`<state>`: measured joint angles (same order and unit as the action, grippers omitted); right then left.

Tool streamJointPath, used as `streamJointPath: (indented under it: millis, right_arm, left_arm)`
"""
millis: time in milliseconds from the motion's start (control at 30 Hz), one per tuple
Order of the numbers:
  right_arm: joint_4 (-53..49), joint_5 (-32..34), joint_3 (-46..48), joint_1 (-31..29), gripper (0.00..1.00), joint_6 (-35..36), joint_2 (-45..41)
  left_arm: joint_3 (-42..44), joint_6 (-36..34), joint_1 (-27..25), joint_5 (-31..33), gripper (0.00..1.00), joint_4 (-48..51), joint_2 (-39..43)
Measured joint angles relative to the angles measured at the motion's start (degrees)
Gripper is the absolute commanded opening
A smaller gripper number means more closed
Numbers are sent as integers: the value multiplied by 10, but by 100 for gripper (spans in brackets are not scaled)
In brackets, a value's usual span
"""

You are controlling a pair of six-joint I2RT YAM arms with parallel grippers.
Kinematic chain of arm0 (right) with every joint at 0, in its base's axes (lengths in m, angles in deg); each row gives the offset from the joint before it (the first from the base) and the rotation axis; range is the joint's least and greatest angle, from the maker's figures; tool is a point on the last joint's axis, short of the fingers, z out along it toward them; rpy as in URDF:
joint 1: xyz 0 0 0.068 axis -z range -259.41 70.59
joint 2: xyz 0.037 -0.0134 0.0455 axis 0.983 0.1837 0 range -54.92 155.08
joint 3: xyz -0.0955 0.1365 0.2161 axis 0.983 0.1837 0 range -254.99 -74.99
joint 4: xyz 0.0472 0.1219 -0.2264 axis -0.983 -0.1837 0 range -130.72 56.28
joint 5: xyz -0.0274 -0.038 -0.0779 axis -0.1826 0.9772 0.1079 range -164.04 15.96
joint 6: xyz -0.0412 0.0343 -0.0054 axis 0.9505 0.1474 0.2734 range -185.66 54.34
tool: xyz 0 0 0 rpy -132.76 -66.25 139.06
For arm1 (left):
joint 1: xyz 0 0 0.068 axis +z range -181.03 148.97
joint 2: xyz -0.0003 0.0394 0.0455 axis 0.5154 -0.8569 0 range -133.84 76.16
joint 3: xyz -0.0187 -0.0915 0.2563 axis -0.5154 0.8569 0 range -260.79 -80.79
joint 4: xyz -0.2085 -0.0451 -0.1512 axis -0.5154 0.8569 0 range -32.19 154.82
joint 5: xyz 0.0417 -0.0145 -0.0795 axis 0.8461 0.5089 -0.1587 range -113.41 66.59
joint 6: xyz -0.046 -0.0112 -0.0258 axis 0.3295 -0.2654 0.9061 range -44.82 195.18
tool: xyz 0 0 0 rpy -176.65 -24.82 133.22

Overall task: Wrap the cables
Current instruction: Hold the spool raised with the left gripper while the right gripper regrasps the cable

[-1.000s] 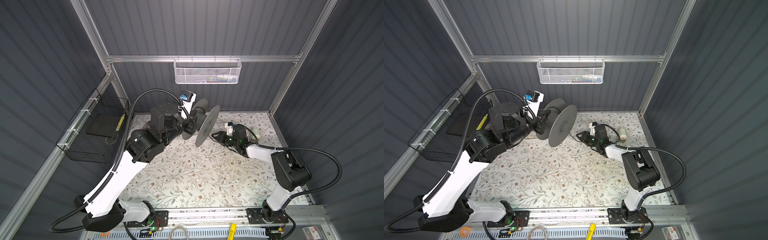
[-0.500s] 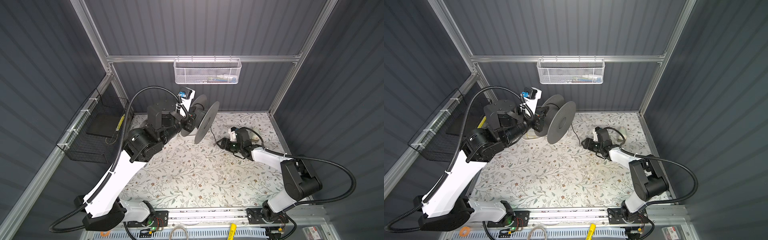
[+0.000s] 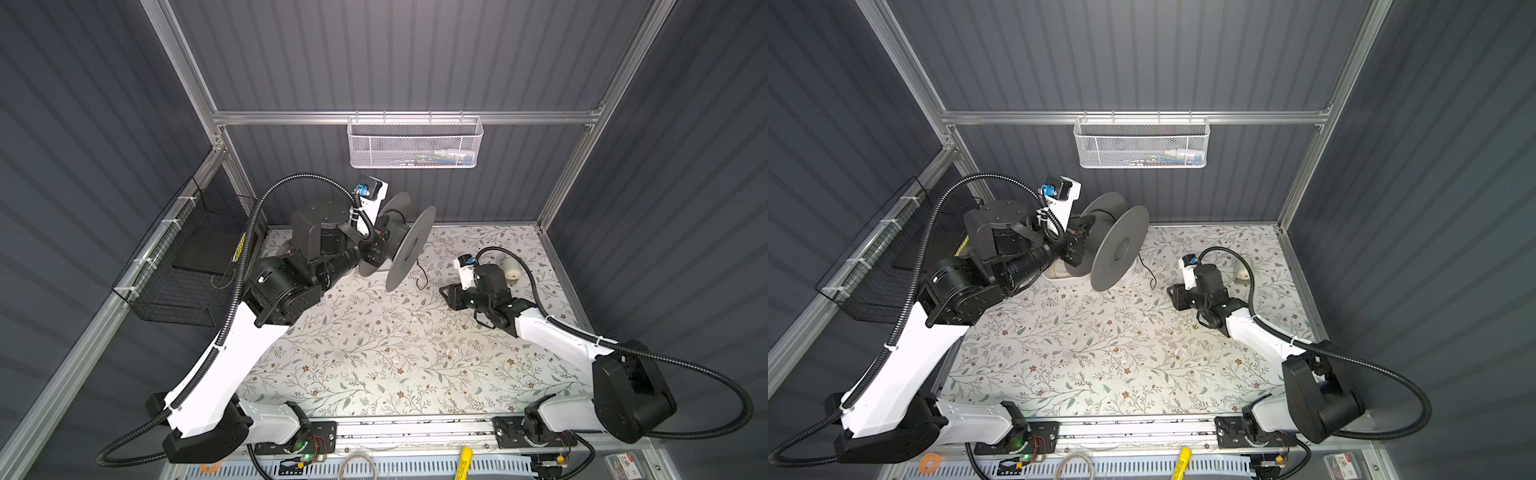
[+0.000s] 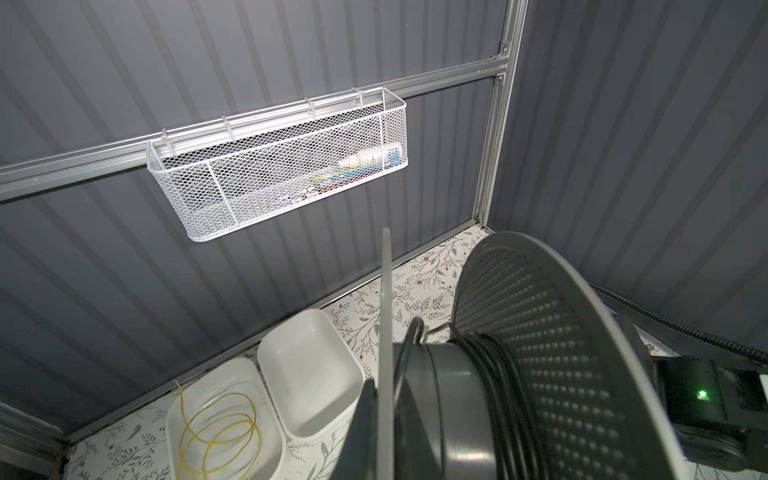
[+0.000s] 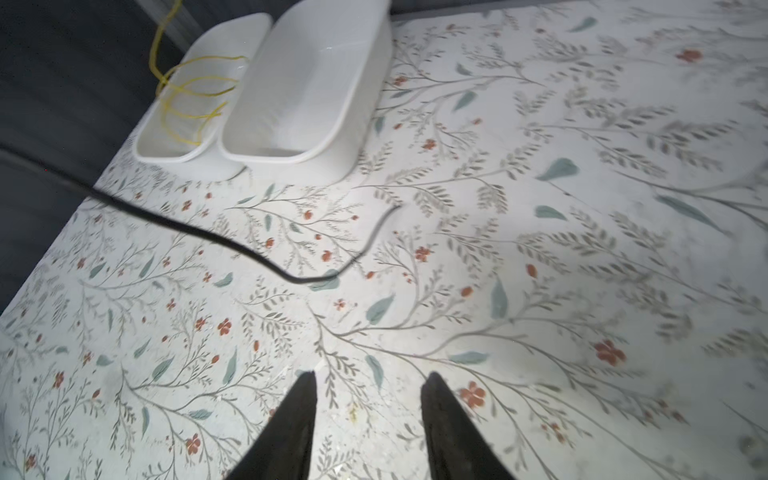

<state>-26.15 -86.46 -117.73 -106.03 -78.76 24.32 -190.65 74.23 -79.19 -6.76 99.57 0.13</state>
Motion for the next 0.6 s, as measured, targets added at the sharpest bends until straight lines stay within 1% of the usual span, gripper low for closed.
streamJointPath:
  millis: [100,167,333,433,600]
  right_arm:
    - [39,-22,27,-18,52,17,0]
    - [55,-24,34,-29,54,28,0]
    - [104,-5,33,-38,55,42,16]
    - [110,13,23,-37,55,49,33]
    - [111,22,3,-37,56,59,41]
  left_arm:
    - [-16,4,0,3,0,8,0]
    - [-23,8,0,3,0,9,0]
    - [-41,18,0,2,0,24,-2]
    - [-55,22,0,2,0,33,-7]
    - [-71,25,0,2,0,39,-14]
